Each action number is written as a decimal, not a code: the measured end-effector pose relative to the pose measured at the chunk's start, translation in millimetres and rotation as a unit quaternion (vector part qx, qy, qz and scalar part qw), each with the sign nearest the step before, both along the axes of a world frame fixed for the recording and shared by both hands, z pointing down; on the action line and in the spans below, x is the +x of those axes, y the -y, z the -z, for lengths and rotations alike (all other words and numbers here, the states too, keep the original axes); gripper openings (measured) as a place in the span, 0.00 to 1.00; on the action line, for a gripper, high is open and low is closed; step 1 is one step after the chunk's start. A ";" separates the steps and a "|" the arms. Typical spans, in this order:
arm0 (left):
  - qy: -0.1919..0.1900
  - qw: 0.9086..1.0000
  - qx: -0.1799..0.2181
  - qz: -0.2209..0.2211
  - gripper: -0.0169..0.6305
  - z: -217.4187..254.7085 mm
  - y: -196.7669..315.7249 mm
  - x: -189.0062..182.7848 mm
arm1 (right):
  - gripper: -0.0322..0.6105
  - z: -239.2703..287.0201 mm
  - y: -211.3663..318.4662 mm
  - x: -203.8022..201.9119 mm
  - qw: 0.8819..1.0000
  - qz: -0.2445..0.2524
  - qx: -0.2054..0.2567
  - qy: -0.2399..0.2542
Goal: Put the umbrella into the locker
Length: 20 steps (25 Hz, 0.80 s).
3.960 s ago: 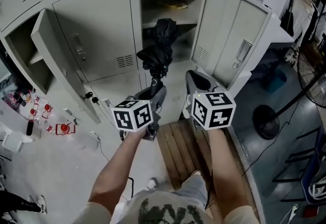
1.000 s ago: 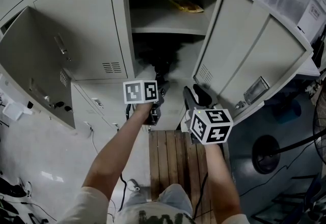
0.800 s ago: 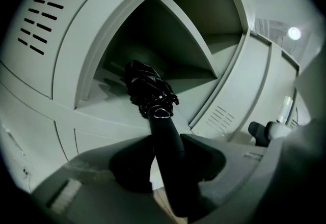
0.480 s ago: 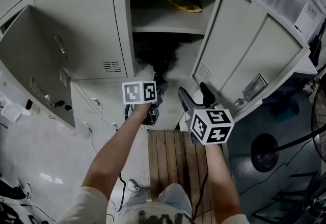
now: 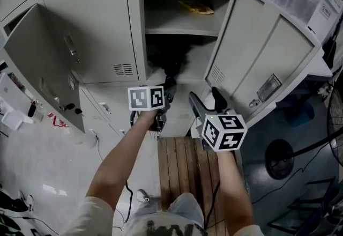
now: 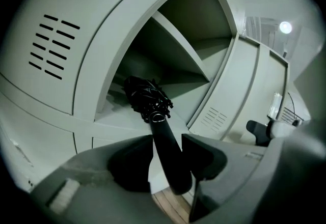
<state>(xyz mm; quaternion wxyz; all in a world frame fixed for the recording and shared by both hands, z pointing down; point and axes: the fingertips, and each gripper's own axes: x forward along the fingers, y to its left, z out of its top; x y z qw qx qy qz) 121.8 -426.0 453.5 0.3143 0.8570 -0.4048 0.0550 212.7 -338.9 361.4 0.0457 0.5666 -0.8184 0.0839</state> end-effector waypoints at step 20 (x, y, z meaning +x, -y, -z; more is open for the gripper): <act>0.040 0.995 0.095 0.001 0.32 40.5 -44.0 -92.0 | 0.54 -28.7 -9.1 -76.5 0.999 0.009 -0.021 -0.032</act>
